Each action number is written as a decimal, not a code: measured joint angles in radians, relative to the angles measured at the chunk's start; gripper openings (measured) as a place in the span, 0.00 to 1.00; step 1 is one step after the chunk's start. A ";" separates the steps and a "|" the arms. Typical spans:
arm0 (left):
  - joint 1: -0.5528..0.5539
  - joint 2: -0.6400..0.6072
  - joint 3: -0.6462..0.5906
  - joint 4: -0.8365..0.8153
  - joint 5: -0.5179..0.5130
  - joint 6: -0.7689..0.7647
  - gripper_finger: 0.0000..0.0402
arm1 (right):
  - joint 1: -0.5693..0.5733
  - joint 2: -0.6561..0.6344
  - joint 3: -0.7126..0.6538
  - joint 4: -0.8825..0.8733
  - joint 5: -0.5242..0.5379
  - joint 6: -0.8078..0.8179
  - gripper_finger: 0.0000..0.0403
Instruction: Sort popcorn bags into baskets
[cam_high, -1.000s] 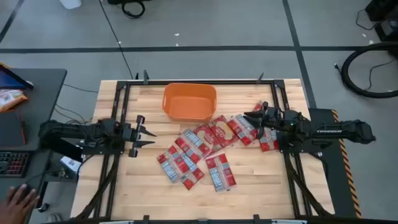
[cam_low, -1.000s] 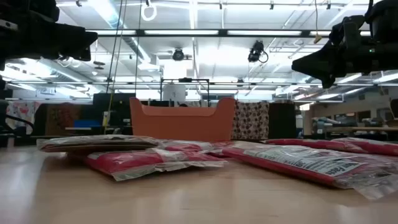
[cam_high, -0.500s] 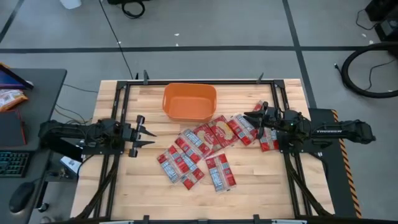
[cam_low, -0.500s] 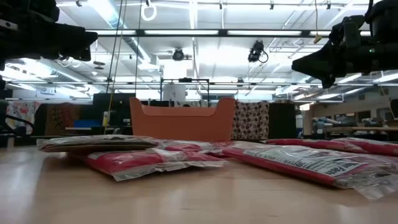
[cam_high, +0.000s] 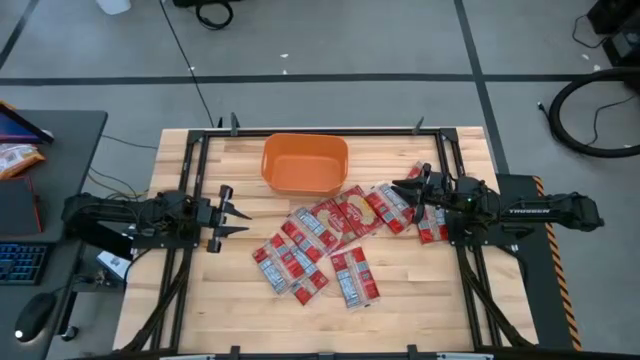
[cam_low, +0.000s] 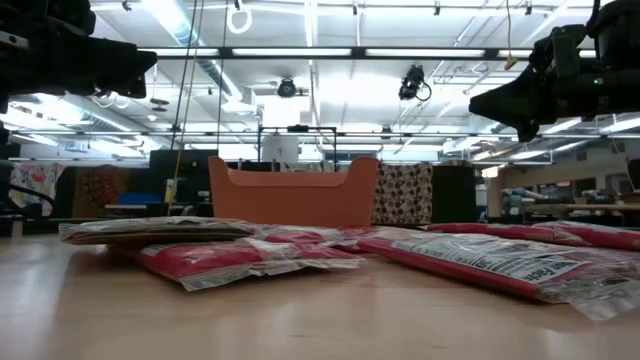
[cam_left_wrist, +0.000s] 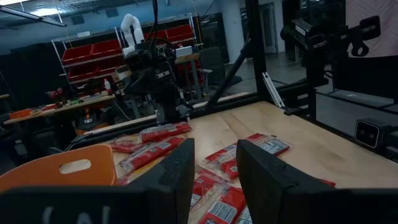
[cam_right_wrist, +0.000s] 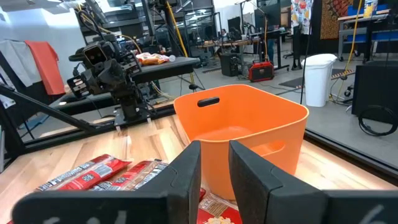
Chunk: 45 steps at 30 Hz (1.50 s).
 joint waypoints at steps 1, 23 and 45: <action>0.000 0.000 0.000 0.000 0.000 0.000 0.31 | 0.000 0.000 0.000 0.000 0.000 0.000 0.22; 0.000 0.000 0.000 0.044 0.000 -0.022 0.31 | -0.001 0.000 0.000 0.019 0.031 -0.118 0.22; -0.041 0.285 0.124 -0.039 0.034 -0.546 0.31 | 0.000 0.000 0.000 0.154 -0.069 0.185 0.22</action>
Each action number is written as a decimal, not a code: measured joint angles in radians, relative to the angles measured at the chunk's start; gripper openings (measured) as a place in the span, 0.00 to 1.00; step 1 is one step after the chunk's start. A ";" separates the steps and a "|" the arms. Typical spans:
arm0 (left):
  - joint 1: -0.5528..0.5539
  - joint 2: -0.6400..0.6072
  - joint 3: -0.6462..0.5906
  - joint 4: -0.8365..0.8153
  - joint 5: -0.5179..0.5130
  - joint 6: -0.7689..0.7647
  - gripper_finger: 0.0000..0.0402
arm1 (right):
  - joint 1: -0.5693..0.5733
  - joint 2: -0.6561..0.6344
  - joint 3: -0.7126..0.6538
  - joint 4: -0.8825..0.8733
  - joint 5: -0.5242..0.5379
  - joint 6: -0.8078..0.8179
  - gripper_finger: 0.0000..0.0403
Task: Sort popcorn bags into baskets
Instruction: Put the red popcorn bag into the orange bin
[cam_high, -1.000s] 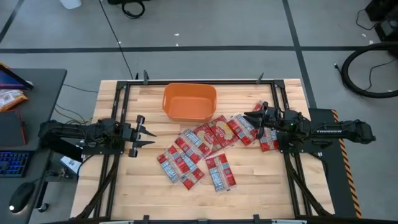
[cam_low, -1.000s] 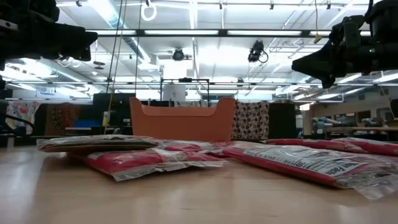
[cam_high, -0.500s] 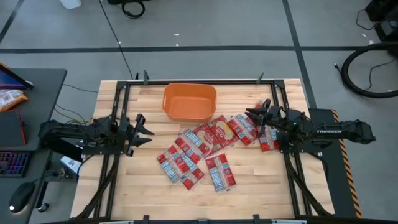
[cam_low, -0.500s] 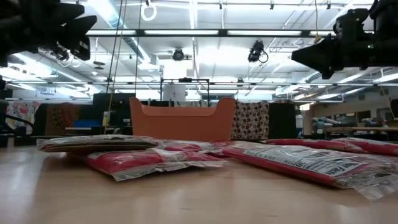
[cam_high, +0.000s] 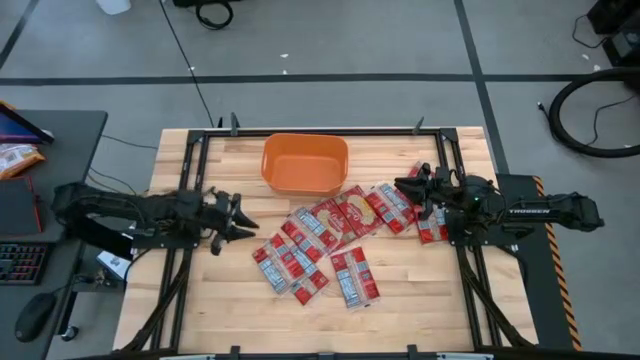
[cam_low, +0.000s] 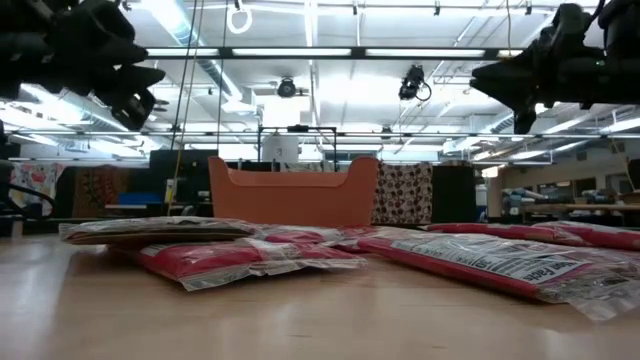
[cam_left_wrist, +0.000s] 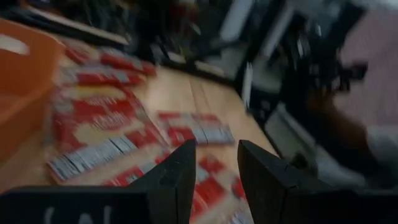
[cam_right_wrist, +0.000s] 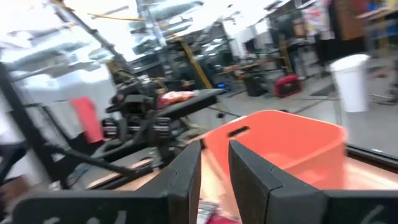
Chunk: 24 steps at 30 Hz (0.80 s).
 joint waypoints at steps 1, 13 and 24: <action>-0.019 0.037 0.013 -0.004 -0.001 0.019 0.31 | 0.000 0.002 0.000 0.006 -0.021 -0.002 0.22; -0.301 0.479 0.276 -0.231 -0.296 0.126 0.46 | -0.001 0.068 0.002 0.096 -0.042 -0.163 0.22; -0.537 0.852 0.595 -0.595 -0.647 0.281 0.65 | 0.026 0.086 0.008 0.179 -0.042 -0.297 0.22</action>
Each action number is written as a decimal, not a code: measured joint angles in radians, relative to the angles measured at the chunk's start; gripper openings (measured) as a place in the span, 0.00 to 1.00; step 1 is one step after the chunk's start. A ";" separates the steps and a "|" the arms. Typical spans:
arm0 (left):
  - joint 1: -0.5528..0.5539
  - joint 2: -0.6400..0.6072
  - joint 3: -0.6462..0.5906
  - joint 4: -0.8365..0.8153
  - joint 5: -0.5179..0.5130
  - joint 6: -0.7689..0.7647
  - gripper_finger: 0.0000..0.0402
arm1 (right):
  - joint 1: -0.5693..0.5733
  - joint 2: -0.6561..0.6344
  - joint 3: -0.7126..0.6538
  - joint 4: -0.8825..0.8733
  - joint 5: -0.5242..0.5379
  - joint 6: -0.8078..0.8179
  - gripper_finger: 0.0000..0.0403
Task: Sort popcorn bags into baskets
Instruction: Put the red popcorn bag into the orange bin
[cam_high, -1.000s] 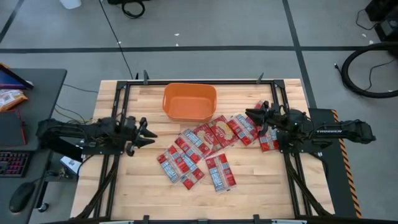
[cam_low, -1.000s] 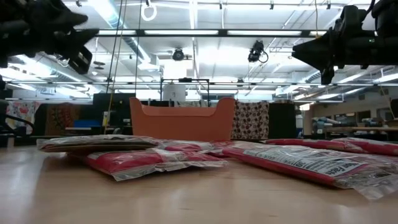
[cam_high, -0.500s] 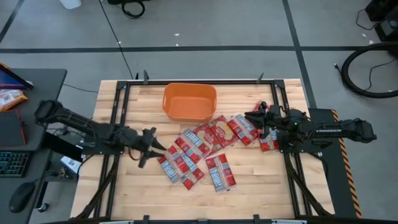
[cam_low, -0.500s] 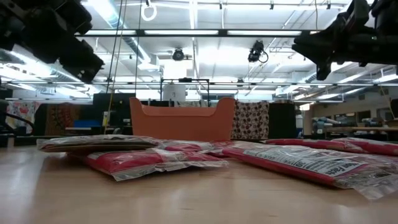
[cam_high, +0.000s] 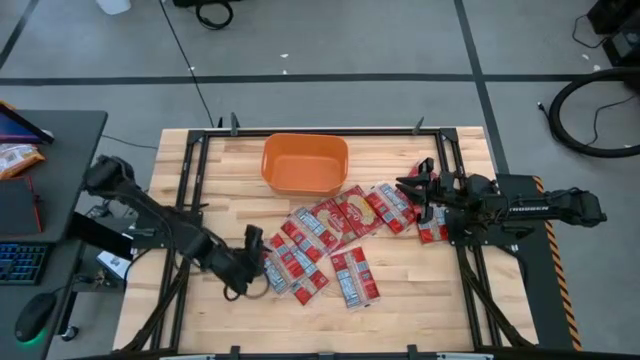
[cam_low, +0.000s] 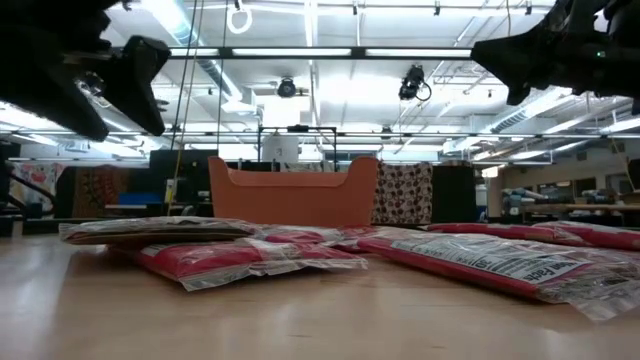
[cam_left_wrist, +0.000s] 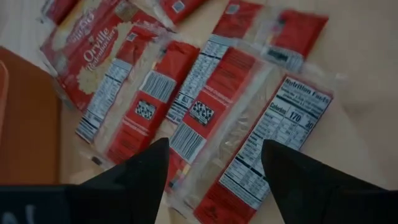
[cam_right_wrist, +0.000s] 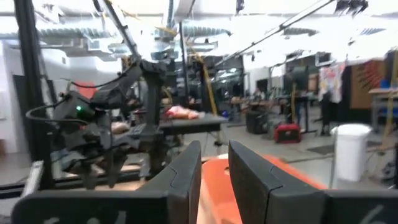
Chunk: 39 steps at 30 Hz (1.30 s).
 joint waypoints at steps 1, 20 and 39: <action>-0.015 0.029 0.023 -0.016 -0.018 0.005 0.65 | 0.009 0.008 -0.006 0.000 0.000 0.003 0.22; -0.206 0.385 0.219 -0.195 -0.193 0.057 0.65 | 0.127 0.110 0.000 0.140 0.089 -0.020 0.22; -0.141 0.519 0.217 -0.218 -0.250 0.025 0.61 | 0.124 0.125 0.000 0.156 0.113 -0.047 0.22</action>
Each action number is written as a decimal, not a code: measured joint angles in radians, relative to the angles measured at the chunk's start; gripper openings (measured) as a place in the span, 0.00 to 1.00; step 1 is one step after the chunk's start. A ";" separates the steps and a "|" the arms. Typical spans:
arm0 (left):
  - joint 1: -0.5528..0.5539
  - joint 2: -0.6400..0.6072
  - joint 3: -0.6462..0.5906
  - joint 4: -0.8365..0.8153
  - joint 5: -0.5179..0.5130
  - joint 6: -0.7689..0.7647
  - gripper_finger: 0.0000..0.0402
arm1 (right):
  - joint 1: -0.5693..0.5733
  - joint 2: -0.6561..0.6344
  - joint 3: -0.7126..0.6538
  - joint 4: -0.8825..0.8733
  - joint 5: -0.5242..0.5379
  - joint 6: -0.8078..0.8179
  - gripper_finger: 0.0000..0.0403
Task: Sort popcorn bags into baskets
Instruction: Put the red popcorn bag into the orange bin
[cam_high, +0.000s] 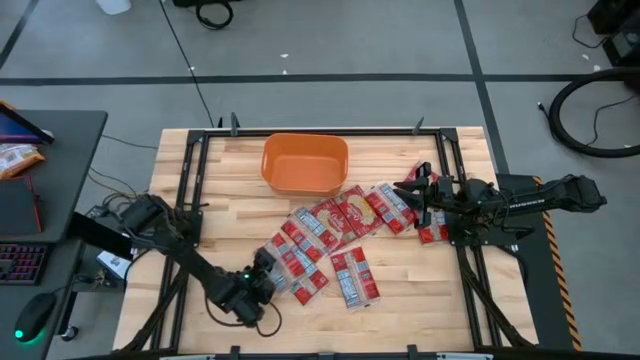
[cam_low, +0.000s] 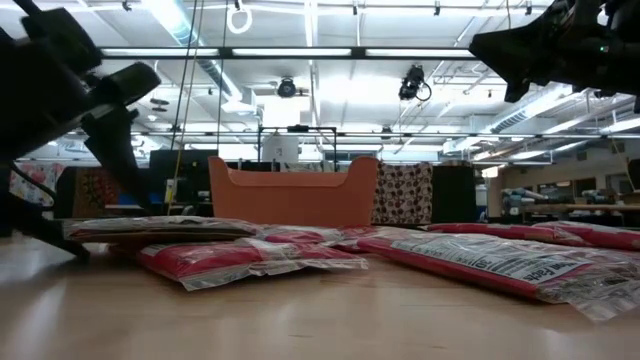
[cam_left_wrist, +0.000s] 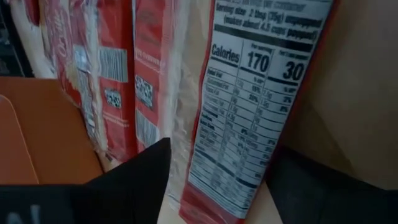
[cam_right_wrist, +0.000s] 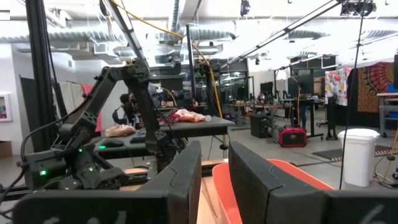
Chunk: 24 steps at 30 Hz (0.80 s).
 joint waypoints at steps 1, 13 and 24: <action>0.001 0.004 0.000 0.000 -0.002 -0.006 0.58 | 0.000 0.000 0.000 0.000 0.000 0.000 0.22; 0.063 -0.021 0.050 -0.098 0.139 -0.081 0.03 | 0.000 0.000 0.000 -0.002 0.000 0.006 0.22; 0.304 -0.194 0.324 -0.261 0.208 -0.017 0.02 | 0.000 0.009 0.000 0.005 0.000 0.003 0.22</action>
